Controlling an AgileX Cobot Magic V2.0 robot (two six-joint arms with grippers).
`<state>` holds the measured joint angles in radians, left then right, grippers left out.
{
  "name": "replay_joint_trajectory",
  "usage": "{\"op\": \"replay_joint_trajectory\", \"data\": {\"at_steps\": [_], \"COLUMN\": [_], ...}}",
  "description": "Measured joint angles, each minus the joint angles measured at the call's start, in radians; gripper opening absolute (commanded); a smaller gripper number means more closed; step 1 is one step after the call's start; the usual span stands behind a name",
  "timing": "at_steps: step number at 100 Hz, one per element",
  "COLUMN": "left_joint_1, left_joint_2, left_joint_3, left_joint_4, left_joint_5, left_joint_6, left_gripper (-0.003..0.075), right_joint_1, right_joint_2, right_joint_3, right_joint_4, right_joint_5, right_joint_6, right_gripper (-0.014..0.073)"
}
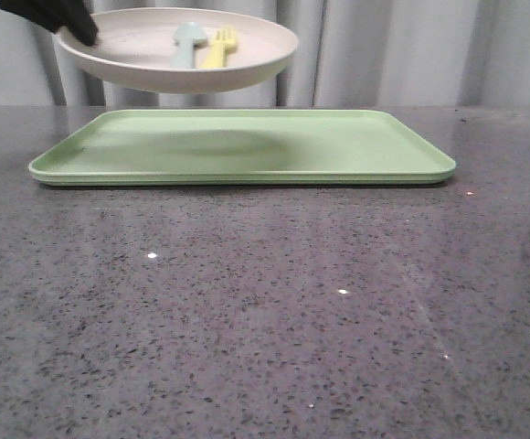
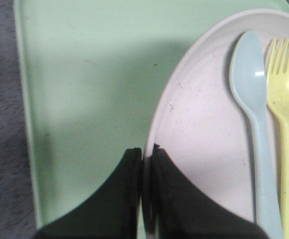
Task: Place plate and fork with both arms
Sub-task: 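Carry the held plate with the left gripper over the green tray, then lower the plate onto the tray and open the left gripper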
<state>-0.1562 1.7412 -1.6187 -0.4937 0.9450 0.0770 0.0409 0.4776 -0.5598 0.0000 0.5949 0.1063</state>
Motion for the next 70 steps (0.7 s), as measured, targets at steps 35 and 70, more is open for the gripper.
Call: {"op": "replay_joint_trajectory", "data": {"at_steps": [35,70], "left_joint_1": [-0.096,-0.099], "left_joint_2": [0.179,0.21], "left_joint_3": [-0.169,-0.173], "left_joint_4": [-0.005,0.057], "left_joint_5": [-0.023,-0.043], "left_joint_6": [-0.099,-0.118], "left_gripper": [-0.0021,-0.0021], "right_joint_1": [0.0,0.0], "right_joint_2": [0.0,0.0], "right_joint_3": [0.0,0.0], "right_joint_4": [0.0,0.0], "right_joint_5": [0.0,0.0], "right_joint_6": [0.0,0.0], "right_gripper": [0.0552,0.0552]}}
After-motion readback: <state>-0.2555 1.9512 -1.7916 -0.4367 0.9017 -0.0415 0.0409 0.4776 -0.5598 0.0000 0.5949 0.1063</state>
